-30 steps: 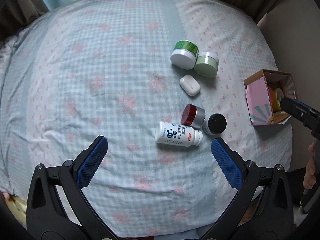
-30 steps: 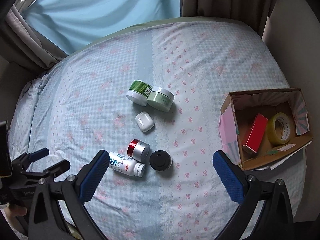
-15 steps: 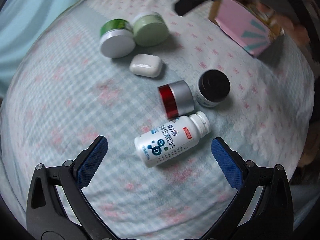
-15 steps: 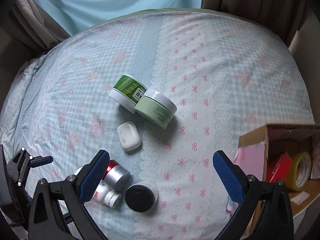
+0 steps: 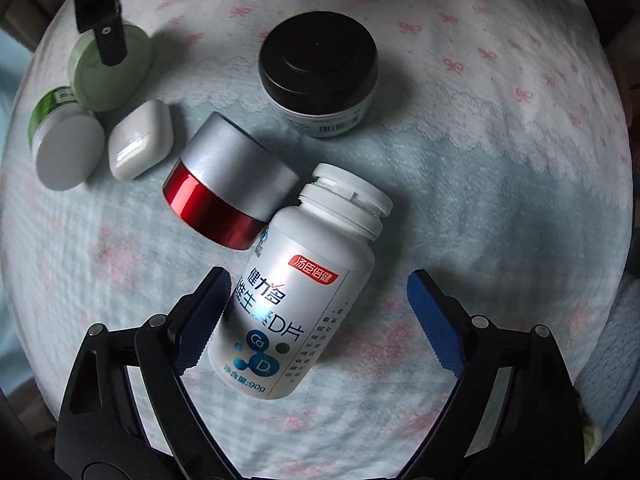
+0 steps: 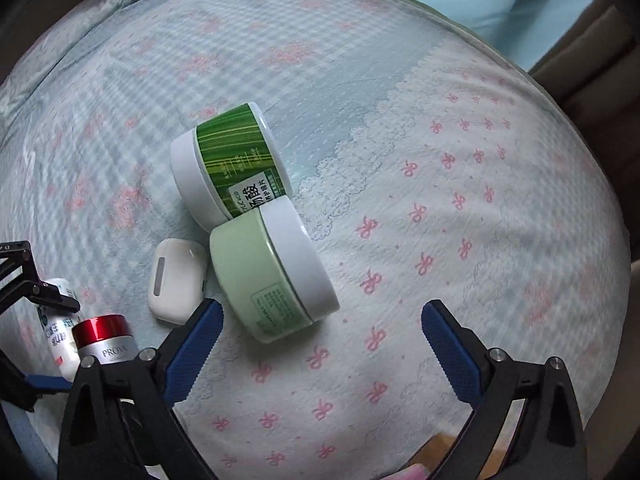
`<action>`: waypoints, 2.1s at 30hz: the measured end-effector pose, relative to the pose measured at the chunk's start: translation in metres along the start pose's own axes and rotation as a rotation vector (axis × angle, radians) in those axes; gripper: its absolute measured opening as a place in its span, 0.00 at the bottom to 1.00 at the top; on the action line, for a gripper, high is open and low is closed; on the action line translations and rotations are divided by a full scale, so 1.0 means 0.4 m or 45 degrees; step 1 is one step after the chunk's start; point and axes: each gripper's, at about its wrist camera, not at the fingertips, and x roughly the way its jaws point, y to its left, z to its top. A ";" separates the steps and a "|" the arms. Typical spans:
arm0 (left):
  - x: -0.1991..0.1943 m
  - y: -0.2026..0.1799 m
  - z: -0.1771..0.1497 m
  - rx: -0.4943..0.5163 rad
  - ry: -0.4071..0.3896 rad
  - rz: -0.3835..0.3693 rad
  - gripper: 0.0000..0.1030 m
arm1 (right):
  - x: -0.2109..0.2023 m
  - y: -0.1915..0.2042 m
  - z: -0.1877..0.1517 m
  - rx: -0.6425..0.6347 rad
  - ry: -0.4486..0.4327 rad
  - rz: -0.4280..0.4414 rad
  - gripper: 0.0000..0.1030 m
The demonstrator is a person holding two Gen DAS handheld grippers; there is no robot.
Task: Organize rigid objects
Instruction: 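Grasp the white vitamin bottle with the left tool while the right tool grasps the pale green jar, then carry the vitamin bottle and pale green jar with both tools over the box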
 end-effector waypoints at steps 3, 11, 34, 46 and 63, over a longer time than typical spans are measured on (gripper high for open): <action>0.010 0.011 0.037 0.057 0.060 -0.042 0.76 | 0.024 0.012 0.020 -0.117 0.013 -0.020 0.92; 0.039 0.021 0.109 0.133 0.155 -0.039 0.55 | 0.086 0.049 0.058 -0.275 0.080 0.023 0.67; -0.037 0.162 -0.045 -0.642 -0.017 -0.350 0.53 | 0.033 0.033 -0.001 0.069 0.193 0.088 0.39; -0.188 0.203 -0.165 -1.041 -0.250 -0.382 0.53 | -0.131 -0.012 -0.036 0.465 0.168 0.144 0.39; -0.551 0.182 -0.050 -1.177 -0.522 -0.215 0.53 | -0.513 -0.034 -0.131 0.747 -0.038 0.138 0.39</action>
